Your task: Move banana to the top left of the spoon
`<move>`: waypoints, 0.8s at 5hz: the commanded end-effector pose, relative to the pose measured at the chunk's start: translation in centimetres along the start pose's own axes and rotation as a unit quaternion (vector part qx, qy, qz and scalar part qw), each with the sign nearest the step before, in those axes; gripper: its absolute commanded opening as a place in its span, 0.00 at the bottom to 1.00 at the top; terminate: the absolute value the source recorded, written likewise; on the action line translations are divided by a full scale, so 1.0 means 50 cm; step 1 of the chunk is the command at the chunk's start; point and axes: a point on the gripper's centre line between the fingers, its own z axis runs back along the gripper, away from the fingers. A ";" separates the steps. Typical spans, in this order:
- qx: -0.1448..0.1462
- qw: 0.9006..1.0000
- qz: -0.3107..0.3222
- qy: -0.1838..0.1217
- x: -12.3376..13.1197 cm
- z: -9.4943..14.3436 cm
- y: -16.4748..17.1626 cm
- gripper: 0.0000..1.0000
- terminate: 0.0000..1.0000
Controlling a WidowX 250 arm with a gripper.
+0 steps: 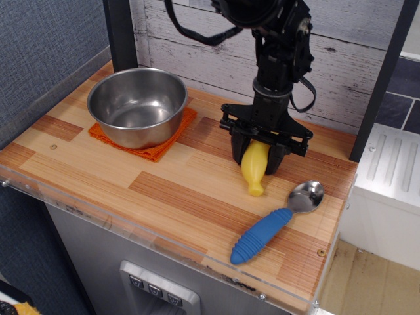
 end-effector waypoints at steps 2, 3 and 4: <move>-0.022 0.997 0.009 -0.074 -0.008 0.124 0.019 1.00 0.00; -0.026 0.993 -0.009 -0.111 -0.015 0.210 0.027 1.00 0.00; -0.025 0.992 -0.035 -0.122 -0.043 0.286 0.037 1.00 0.00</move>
